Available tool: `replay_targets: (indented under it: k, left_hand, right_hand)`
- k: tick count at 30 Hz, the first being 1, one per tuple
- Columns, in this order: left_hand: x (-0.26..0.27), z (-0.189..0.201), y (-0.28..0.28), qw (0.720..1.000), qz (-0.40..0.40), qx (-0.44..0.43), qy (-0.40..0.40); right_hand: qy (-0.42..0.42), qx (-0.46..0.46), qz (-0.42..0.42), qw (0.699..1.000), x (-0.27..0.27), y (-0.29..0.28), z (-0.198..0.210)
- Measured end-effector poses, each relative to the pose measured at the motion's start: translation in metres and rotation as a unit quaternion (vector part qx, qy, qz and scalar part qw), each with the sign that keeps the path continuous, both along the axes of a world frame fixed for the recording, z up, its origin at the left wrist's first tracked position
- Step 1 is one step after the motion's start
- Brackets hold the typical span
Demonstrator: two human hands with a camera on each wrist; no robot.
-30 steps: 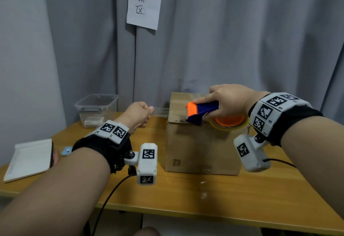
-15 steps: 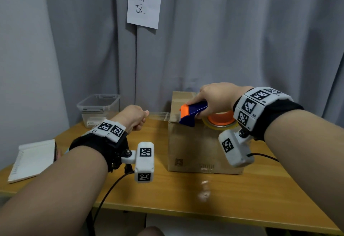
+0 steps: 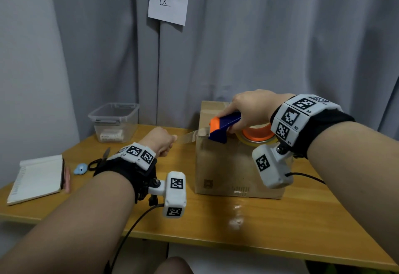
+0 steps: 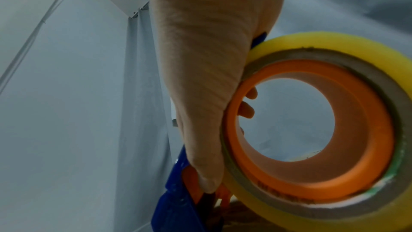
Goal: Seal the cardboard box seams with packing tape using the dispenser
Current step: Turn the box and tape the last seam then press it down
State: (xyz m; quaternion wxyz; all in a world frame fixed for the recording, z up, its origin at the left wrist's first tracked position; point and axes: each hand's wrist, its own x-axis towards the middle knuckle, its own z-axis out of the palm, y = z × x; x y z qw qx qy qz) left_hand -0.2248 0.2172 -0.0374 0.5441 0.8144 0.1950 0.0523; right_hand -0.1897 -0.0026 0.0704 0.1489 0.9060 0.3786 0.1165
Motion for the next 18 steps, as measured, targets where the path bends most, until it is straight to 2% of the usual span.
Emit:
replay_targets:
  k: [9,18]
  left_hand:
    - [0.003,-0.029,-0.022,0.994,-0.029,-0.103,0.021]
    - [0.007,-0.038,-0.039,0.99,-0.028,-0.137,0.027]
  right_hand:
    - [-0.009,0.006,-0.011,1.0,0.0,0.001,-0.003]
    - [-0.016,0.022,-0.012,1.0,-0.003,0.0,-0.006]
